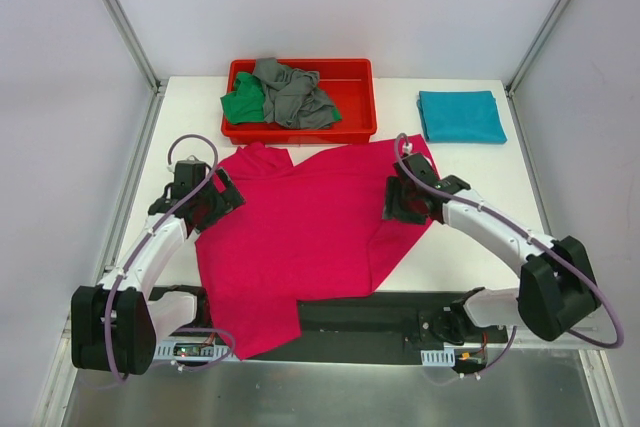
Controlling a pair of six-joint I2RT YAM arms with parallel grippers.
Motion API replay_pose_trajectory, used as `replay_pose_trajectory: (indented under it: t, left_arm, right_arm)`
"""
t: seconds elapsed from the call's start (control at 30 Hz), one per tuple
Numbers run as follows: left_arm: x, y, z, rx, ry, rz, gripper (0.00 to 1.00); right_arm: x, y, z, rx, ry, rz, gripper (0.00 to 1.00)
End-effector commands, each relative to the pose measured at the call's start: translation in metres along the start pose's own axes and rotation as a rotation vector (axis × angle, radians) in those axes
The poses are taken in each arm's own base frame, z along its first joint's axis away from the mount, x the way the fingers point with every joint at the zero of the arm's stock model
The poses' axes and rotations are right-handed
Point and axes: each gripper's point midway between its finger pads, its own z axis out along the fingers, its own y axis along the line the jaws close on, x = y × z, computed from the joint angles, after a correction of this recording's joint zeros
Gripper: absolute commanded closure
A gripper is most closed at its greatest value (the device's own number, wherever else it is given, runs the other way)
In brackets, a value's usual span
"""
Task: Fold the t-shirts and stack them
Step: Flatten out the tshirt
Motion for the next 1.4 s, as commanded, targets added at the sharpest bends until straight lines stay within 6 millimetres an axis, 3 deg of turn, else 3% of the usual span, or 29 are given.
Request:
replay_pose_trajectory:
  t: [0.0,0.13,0.37,0.43,0.53,0.6,0.8,0.97,1.13,1.27,1.37]
  left_arm:
    - [0.003,0.000,0.003,-0.002,0.013,0.007,0.01]
    - [0.004,0.000,0.006,0.000,0.020,0.007,0.01]
    - [0.005,0.004,0.008,-0.022,0.022,0.005,0.01]
    - [0.005,0.005,0.009,-0.025,0.024,0.004,0.01]
    - [0.005,0.005,0.011,-0.031,0.029,0.003,0.01]
    - [0.005,0.006,0.012,-0.036,0.033,0.002,0.01]
    - [0.008,0.007,0.013,-0.039,0.046,0.000,0.01]
    - [0.007,0.009,0.014,-0.049,0.042,-0.001,0.01]
    - [0.007,0.008,0.016,-0.052,0.049,-0.003,0.01]
    - [0.007,0.009,0.017,-0.061,0.048,-0.004,0.01]
    - [0.006,0.009,0.017,-0.062,0.047,-0.004,0.01]
  right_arm:
    - [0.012,-0.031,0.008,0.084,0.032,0.038,0.43]
    - [0.004,-0.020,0.022,0.042,0.039,0.029,0.43]
    - [0.013,-0.019,0.047,0.067,0.113,0.022,0.51]
    - [0.017,-0.022,0.048,0.077,0.114,0.024,0.57]
    - [0.017,-0.020,0.047,0.049,0.101,0.018,0.75]
    - [0.017,-0.022,0.043,0.057,0.094,0.013,0.78]
    - [0.016,-0.041,0.026,0.152,0.072,0.018,0.99]
    - [0.033,-0.089,-0.009,0.364,0.076,0.057,0.99]
    - [0.075,-0.142,-0.047,0.546,0.124,0.151,0.99]
    - [0.103,-0.163,-0.073,0.640,0.155,0.217,0.98]
    - [0.104,-0.171,-0.085,0.672,0.115,0.242,0.98]
